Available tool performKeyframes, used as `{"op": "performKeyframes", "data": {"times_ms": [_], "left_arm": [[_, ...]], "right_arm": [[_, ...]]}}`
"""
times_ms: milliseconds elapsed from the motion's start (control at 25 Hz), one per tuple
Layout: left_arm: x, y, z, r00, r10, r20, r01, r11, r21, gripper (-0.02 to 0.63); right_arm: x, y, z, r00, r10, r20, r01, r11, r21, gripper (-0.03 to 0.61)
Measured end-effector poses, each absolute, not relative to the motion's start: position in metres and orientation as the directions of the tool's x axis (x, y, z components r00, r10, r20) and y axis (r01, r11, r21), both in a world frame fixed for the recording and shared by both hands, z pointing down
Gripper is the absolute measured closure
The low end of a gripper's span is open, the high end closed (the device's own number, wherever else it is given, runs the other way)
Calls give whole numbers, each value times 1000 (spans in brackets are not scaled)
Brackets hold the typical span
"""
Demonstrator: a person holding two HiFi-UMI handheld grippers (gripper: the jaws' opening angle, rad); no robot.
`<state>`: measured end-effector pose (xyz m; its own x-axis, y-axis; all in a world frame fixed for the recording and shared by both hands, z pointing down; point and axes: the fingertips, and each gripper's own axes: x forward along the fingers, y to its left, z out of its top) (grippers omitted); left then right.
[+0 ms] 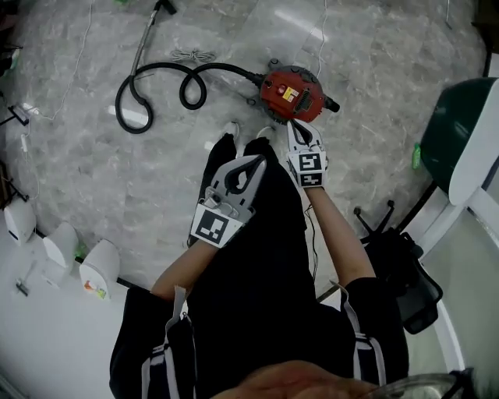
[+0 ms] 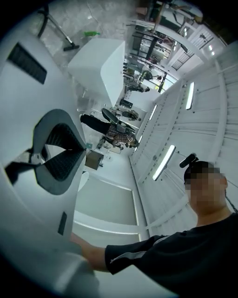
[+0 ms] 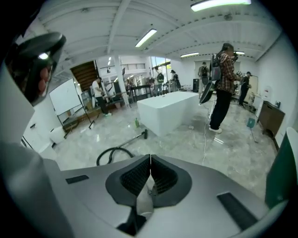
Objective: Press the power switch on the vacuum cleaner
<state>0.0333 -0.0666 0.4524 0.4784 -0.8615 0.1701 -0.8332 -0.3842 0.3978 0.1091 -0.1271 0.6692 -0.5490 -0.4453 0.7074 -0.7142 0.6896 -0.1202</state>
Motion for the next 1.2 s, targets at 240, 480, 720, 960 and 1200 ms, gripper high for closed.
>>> {"op": "performKeyframes", "data": {"times_ms": [240,480,720,960,1200], "left_arm": [[23,-65,487,415,-887,201,-845,-294,446,595],[12,-60,520,383,-902,197,-828,-241,506,595],[-12,-70,550,338,-913,230,-850,-192,490,595],[-9,-74,558,375,-906,198,-825,-228,517,595],[-2,-74,575,403,-882,246,-828,-237,508,595]], "right_arm": [[97,-135,784,-504,-297,811,-653,745,-133,558],[121,-166,884,-379,-265,886,-660,749,-58,558],[124,-182,963,-340,-183,922,-617,783,-73,558],[119,-186,1009,-283,-116,952,-642,760,-99,558],[123,-180,1034,-207,-55,977,-670,736,-100,558]]}}
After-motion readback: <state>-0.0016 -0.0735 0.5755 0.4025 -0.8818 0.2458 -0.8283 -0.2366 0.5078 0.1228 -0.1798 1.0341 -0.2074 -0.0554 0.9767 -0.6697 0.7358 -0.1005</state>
